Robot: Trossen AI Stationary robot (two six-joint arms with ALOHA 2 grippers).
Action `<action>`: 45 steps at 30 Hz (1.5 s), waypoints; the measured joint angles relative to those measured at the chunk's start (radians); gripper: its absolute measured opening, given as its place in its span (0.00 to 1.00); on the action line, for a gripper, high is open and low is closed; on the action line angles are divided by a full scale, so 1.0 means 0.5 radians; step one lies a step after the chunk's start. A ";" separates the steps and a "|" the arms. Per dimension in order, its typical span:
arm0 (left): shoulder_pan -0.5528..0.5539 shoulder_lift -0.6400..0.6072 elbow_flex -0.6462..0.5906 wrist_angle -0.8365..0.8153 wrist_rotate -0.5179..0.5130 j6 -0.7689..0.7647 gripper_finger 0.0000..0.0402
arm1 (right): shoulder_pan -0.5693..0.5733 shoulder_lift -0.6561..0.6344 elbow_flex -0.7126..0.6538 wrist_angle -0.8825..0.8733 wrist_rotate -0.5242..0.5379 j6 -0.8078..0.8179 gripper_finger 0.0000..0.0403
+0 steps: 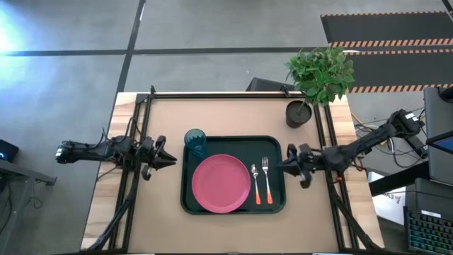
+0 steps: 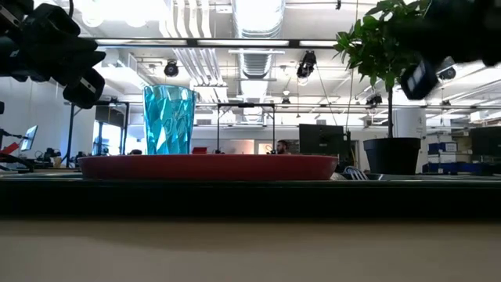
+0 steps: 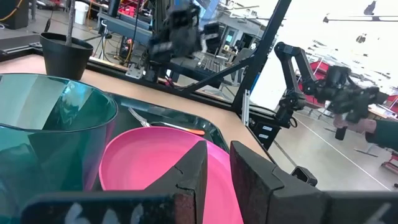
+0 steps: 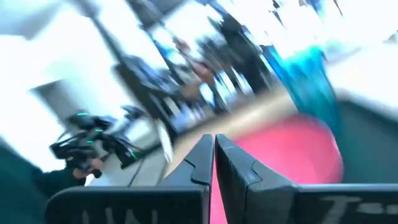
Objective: Pick and place plate/cup/fork/spoon on tray
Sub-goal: Return to Home Position
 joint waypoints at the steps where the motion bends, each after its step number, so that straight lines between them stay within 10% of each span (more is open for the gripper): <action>1: 0.000 0.000 0.000 0.000 0.000 0.000 0.13 | 0.000 -0.007 0.000 0.130 -0.059 -0.193 0.02; 14: 0.000 0.002 -0.003 0.001 -0.001 0.059 0.13 | -0.096 -0.268 0.001 0.186 -0.523 -0.614 0.02; 36: 0.000 0.002 -0.004 0.000 -0.002 0.063 0.13 | -0.347 -1.020 0.691 -1.769 -0.692 -0.624 0.02; 45: 0.000 0.002 -0.005 0.001 -0.002 0.063 0.13 | -0.345 -1.464 0.302 -1.558 -0.737 -0.390 0.02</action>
